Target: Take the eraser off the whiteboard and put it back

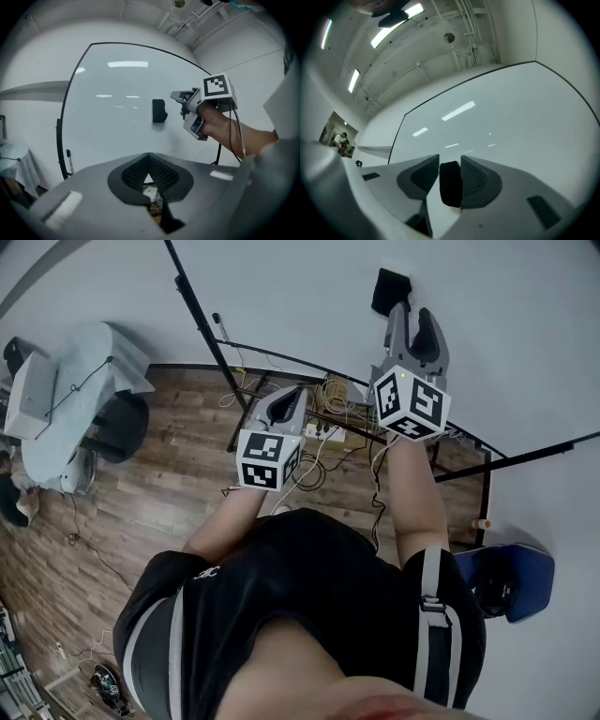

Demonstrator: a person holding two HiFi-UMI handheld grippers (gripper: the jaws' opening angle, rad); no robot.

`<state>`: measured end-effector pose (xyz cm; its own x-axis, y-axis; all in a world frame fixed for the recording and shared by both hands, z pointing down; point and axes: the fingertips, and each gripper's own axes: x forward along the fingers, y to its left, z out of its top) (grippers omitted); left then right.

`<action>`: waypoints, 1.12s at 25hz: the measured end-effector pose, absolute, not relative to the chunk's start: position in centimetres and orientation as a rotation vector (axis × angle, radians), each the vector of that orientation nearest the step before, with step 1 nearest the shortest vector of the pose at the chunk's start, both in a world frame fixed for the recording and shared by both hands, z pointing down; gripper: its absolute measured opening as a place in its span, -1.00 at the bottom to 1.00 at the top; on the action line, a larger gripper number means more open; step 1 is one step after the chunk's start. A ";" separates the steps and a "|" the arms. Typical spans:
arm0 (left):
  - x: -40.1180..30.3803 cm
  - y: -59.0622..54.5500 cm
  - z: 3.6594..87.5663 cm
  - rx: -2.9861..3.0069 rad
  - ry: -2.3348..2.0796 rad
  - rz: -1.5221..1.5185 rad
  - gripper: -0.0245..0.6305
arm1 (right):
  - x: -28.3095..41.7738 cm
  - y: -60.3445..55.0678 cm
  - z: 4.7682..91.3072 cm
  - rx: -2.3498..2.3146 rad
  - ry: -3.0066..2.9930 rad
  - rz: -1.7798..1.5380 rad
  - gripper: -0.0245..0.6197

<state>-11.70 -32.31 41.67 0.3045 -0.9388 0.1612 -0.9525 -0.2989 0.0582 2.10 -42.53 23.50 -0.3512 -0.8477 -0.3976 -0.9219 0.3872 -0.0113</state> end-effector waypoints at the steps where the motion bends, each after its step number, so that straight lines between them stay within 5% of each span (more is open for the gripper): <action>1: -11.3 -32.4 41.6 2.427 -1.757 0.143 -0.90 | 2.8 -41.7 23.3 -1.537 2.295 0.322 -0.51; 6: -9.3 -32.7 41.7 2.469 -1.700 0.148 -0.90 | 6.9 -38.4 23.8 -1.573 2.267 0.351 -0.90; 18: -2.6 -32.6 42.1 2.600 -1.517 0.181 -0.90 | 14.9 -33.3 32.7 -1.806 2.321 0.190 -0.91; 28: -0.4 -32.2 42.9 2.616 -1.471 0.205 -0.90 | 14.5 -30.5 38.7 -1.849 2.390 0.066 -0.91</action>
<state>-0.44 -32.20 42.91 0.5148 -0.8375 0.1831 -0.8557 -0.5152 0.0495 14.48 -30.55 38.71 -0.2469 -0.9615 -0.1208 -0.9667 0.2531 -0.0382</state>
